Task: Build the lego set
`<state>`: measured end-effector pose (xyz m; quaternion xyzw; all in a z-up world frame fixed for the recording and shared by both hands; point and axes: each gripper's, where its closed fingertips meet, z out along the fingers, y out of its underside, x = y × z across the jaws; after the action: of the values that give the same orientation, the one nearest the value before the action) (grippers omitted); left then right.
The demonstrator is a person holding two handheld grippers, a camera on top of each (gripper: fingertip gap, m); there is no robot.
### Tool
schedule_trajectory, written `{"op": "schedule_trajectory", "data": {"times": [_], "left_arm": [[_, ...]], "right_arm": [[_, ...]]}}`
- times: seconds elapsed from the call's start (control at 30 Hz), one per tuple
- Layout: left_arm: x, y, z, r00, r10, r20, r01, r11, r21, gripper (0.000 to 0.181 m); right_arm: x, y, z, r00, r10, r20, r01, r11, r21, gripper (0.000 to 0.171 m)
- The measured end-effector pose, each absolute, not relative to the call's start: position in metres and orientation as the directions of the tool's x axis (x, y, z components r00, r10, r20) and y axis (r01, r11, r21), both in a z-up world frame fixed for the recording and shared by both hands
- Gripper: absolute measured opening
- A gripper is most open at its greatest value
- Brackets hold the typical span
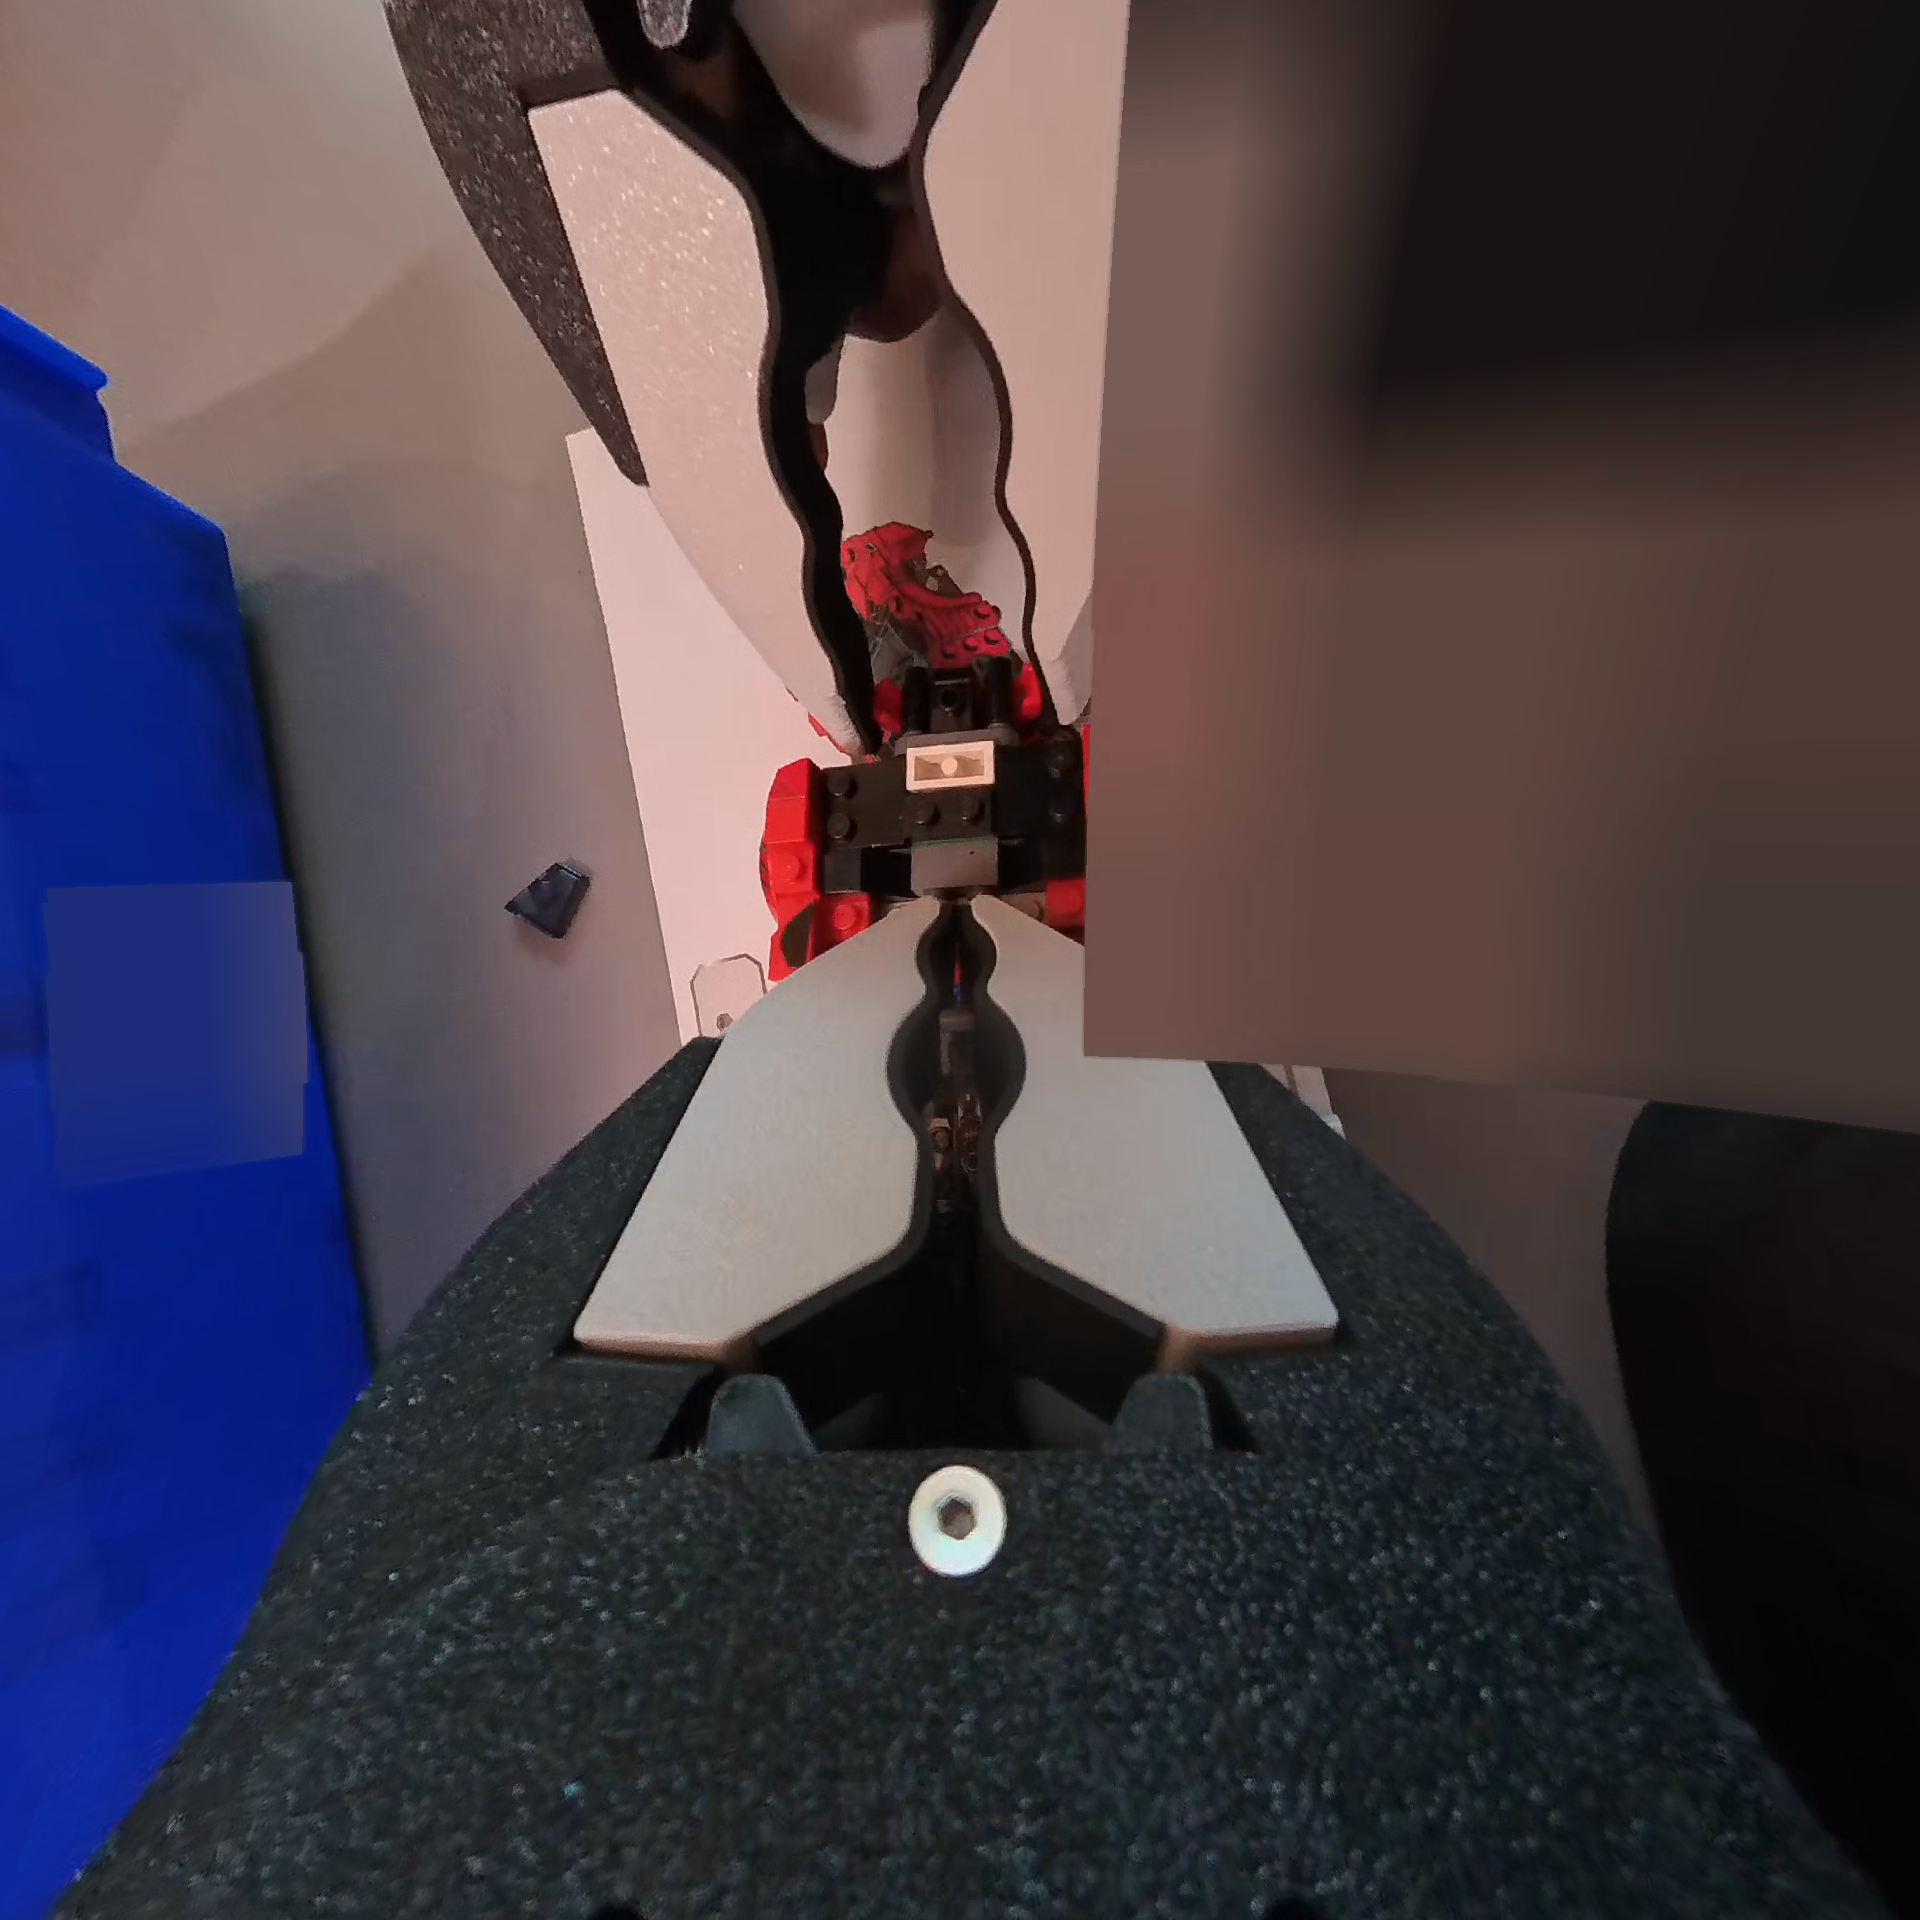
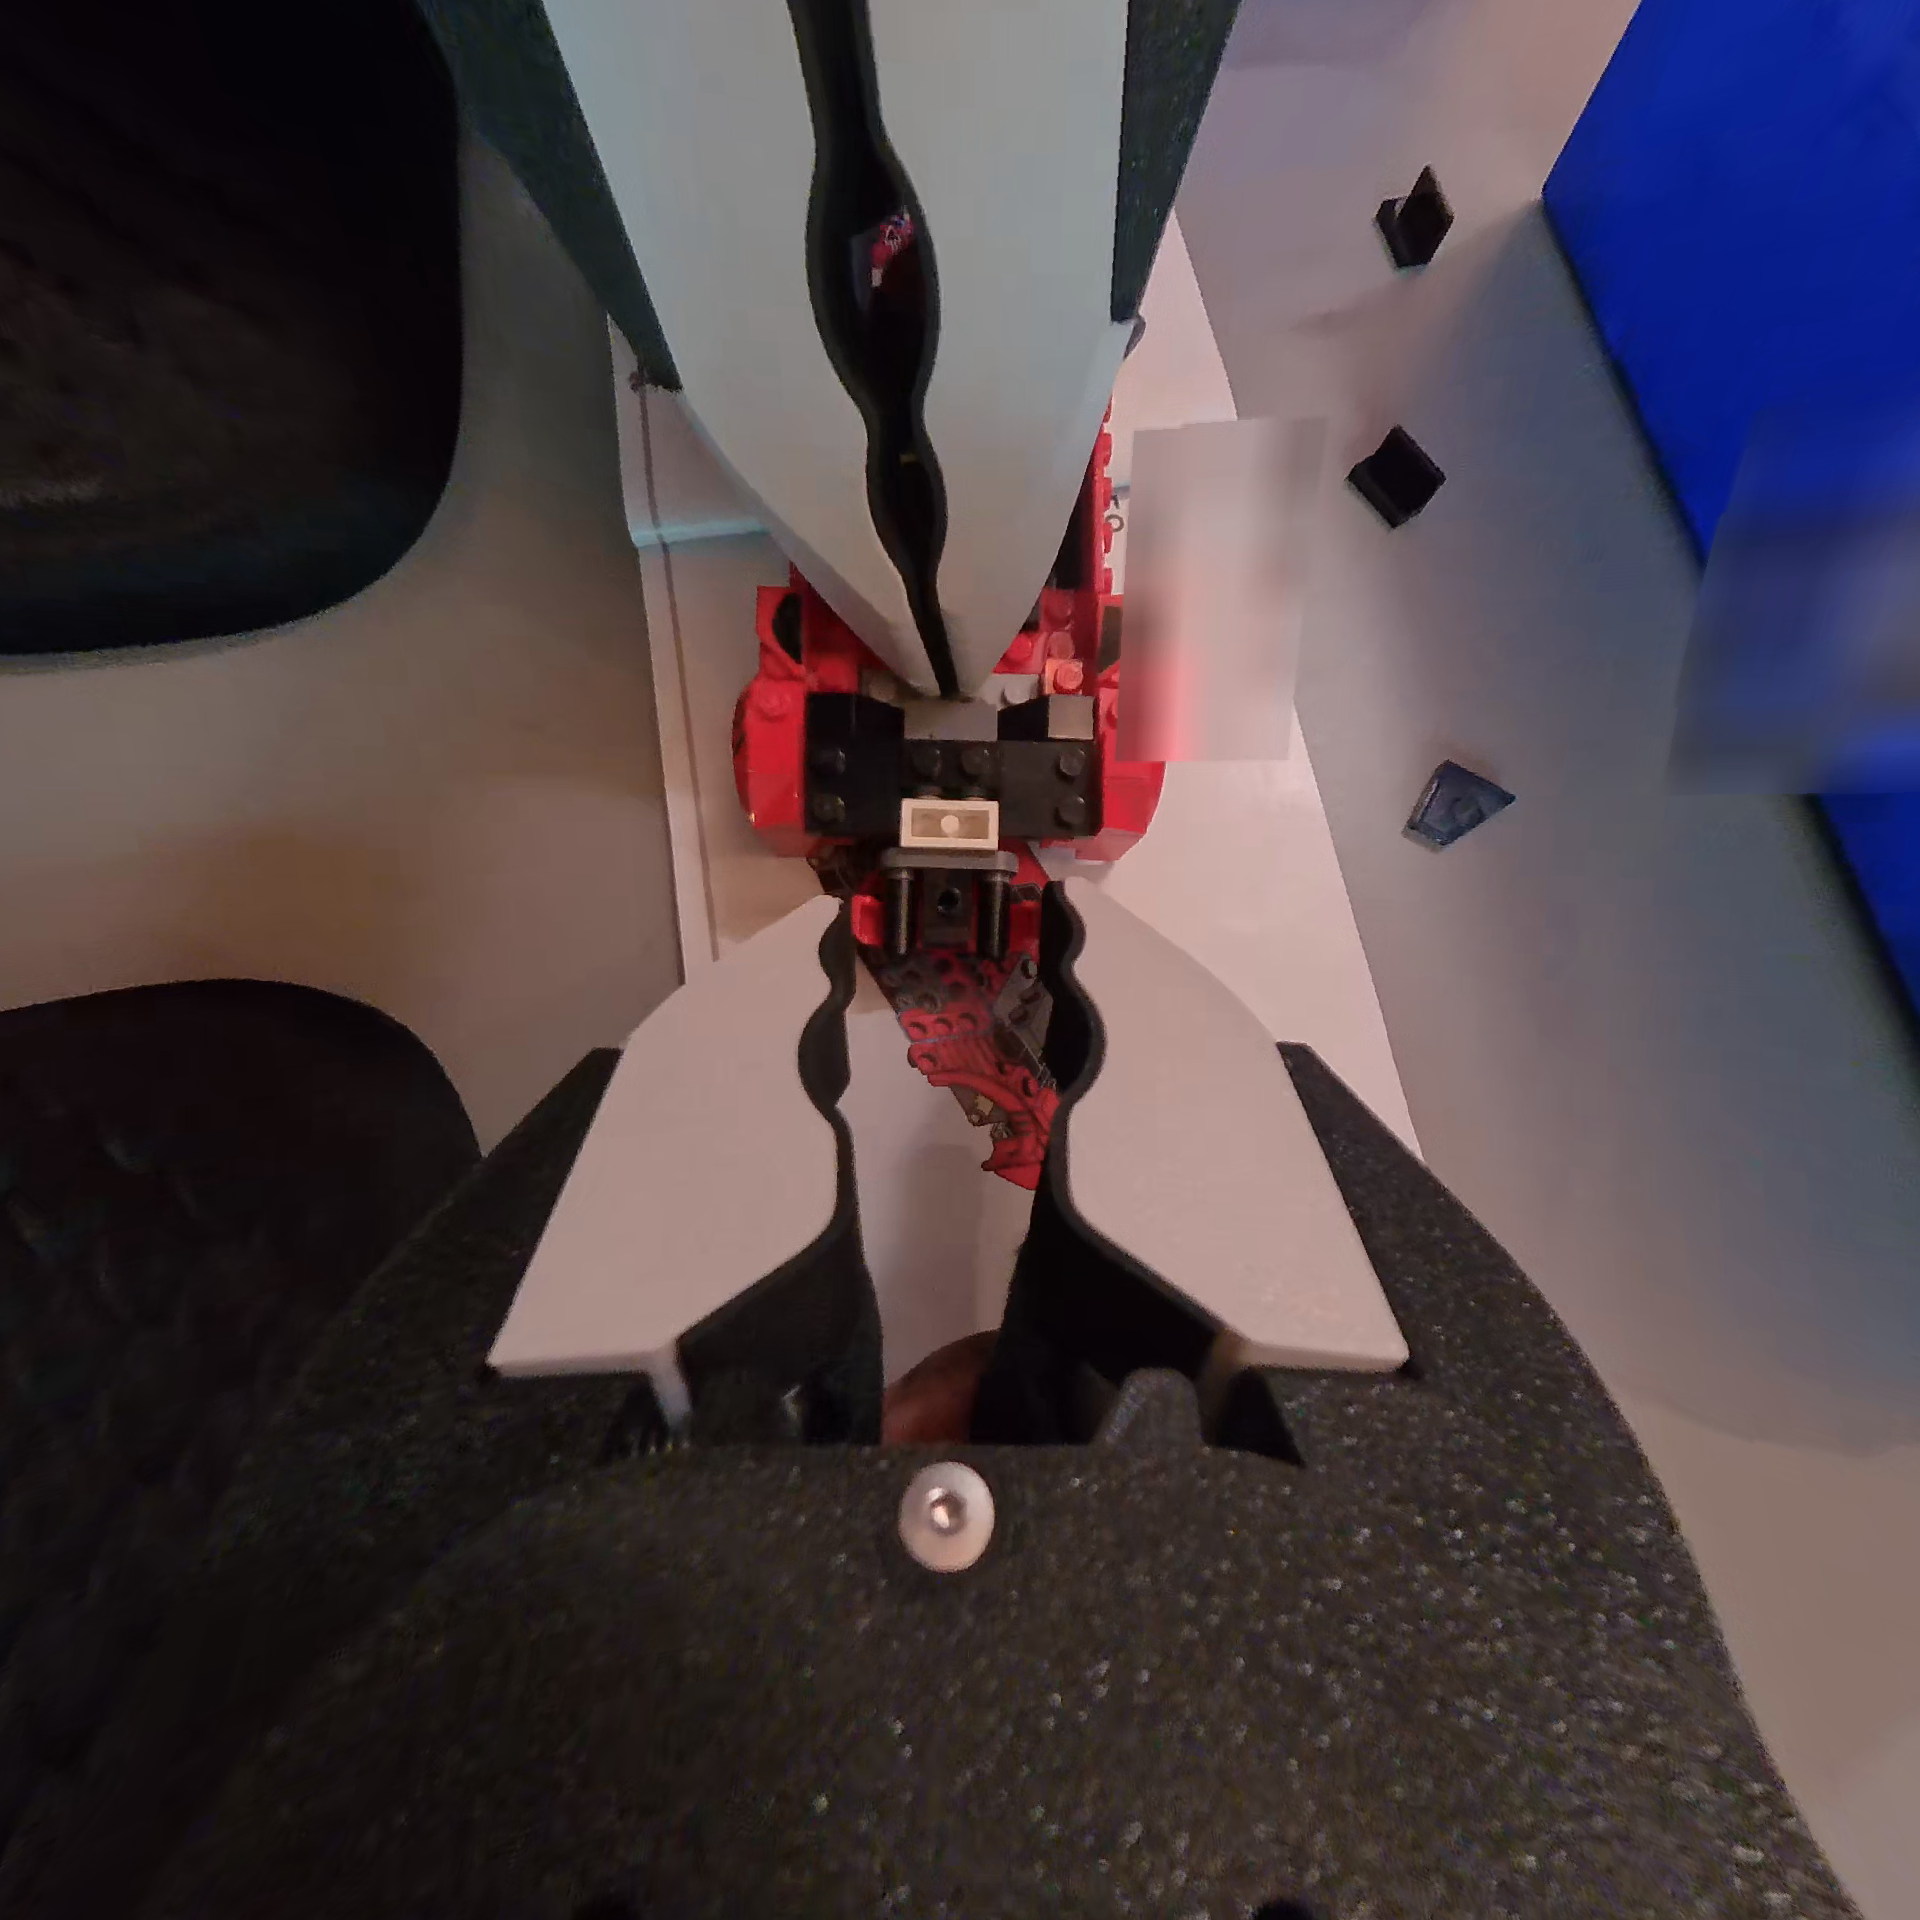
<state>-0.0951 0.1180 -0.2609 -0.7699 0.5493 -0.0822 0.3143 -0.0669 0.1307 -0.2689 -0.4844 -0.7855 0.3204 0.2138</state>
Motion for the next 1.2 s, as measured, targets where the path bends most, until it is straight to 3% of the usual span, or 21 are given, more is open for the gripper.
{"op": "schedule_trajectory", "data": {"times": [0.53, 1.2], "left_arm": [[-0.094, 0.118, -0.260, 0.399, -0.895, -0.201, -0.750, -0.193, -0.632, 0.000], [-0.094, 0.119, -0.260, 0.427, -0.890, -0.163, -0.688, -0.202, -0.697, 0.000]], "right_arm": [[-0.065, 0.130, -0.256, -0.440, 0.898, -0.018, 0.577, 0.267, -0.772, 0.034], [-0.067, 0.130, -0.266, -0.442, 0.896, 0.036, 0.597, 0.324, -0.734, 0.034]]}}
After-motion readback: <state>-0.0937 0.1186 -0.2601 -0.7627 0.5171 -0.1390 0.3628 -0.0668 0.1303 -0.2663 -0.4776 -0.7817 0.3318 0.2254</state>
